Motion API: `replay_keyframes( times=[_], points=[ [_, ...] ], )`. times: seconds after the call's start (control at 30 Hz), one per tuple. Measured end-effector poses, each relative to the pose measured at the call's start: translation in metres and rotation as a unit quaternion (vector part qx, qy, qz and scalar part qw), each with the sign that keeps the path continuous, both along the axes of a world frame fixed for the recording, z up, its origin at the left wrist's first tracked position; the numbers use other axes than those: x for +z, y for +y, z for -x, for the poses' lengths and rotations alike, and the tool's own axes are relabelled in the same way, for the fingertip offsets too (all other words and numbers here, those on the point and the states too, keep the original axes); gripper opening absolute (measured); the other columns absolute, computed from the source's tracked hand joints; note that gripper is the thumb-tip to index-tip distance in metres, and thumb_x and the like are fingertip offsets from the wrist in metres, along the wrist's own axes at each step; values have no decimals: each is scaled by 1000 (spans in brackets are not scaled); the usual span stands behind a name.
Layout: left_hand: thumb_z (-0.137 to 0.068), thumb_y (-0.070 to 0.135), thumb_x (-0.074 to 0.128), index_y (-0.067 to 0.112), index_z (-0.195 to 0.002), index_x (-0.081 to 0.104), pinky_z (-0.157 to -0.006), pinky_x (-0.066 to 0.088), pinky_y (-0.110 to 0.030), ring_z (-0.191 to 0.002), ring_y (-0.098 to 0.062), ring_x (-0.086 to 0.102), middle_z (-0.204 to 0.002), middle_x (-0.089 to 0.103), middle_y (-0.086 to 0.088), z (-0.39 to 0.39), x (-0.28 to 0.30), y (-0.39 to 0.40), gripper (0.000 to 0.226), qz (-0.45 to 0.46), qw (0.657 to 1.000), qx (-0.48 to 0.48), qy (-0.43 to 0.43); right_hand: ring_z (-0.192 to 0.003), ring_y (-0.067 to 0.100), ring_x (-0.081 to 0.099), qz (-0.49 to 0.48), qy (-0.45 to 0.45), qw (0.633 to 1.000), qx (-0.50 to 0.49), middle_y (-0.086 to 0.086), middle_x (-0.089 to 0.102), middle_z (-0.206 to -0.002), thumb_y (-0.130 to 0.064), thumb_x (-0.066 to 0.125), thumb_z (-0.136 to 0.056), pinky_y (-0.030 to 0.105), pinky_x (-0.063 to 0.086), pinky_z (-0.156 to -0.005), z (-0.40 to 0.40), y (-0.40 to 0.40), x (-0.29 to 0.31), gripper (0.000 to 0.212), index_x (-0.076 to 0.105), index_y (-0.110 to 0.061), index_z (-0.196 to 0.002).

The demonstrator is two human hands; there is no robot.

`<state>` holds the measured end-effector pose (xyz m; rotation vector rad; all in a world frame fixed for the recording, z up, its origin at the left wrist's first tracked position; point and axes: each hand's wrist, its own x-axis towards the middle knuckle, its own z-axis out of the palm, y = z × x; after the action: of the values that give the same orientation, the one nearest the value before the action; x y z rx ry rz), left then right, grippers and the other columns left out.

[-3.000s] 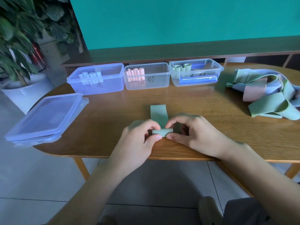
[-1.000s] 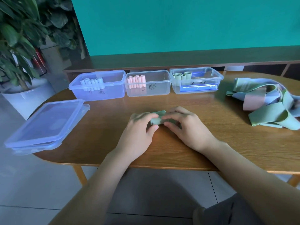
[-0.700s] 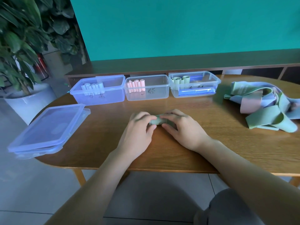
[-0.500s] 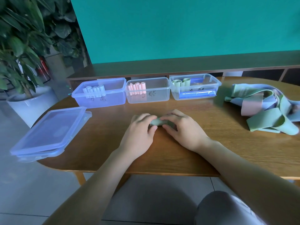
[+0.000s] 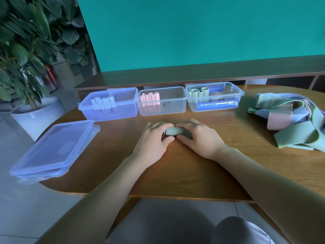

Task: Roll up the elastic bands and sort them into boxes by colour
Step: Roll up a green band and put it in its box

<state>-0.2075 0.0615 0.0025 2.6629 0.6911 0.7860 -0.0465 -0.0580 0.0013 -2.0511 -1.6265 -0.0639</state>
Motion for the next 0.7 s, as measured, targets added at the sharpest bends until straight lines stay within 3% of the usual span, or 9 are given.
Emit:
replay_keyframes(
  times=[0.13, 0.2, 0.37, 0.5, 0.6, 0.7],
  points=[
    [-93, 35, 68, 32, -130, 61, -98, 37, -26, -117, -12, 47, -126, 63, 11, -11, 0, 11, 37, 34, 999, 8, 9, -107, 15, 60, 18, -7, 1000, -8, -13, 49, -133, -48, 46, -103, 39, 51, -87, -6, 7, 1, 41, 48, -38, -143],
    [-92, 38, 68, 39, -124, 62, -100, 42, -32, -113, -12, 50, -120, 64, 10, -17, -1, 20, 33, 57, 998, 12, 10, -111, 18, 60, 23, -7, 1000, -10, -11, 50, -133, -49, 44, -104, 42, 52, -89, -9, 10, 1, 41, 49, -38, -143],
    [-93, 43, 65, 43, -120, 61, -98, 47, -36, -106, -14, 56, -116, 62, 6, -25, -3, 31, 28, 93, 995, 10, 21, -111, 17, 60, 17, 15, 1000, -14, -9, 59, -126, -48, 49, -102, 36, 48, -86, -17, 17, 3, 43, 49, -32, -142],
    [-96, 36, 62, 33, -124, 64, -91, 48, -27, -101, -10, 59, -114, 65, 5, -30, 0, 35, 28, 115, 993, -2, -3, -96, 4, 58, -23, 141, 990, 1, -17, 63, -113, -45, 68, -94, 29, 47, -84, -24, 19, 5, 45, 56, -32, -135],
    [-99, 32, 61, 23, -127, 65, -83, 47, -16, -95, -4, 60, -109, 65, 11, -32, 5, 28, 30, 147, 988, -14, -42, -80, 2, 62, -81, 268, 960, 27, -13, 69, -103, -34, 74, -91, 19, 47, -77, -29, 18, 4, 31, 68, -29, -121],
    [-100, 35, 58, 21, -128, 64, -88, 51, -21, -99, -6, 62, -111, 66, 12, -39, 6, 20, 32, 177, 981, -28, -74, -68, 2, 59, -137, 344, 928, 35, -6, 71, -95, -28, 74, -91, 17, 48, -63, -30, 10, 8, 18, 71, -31, -109]
  ],
)
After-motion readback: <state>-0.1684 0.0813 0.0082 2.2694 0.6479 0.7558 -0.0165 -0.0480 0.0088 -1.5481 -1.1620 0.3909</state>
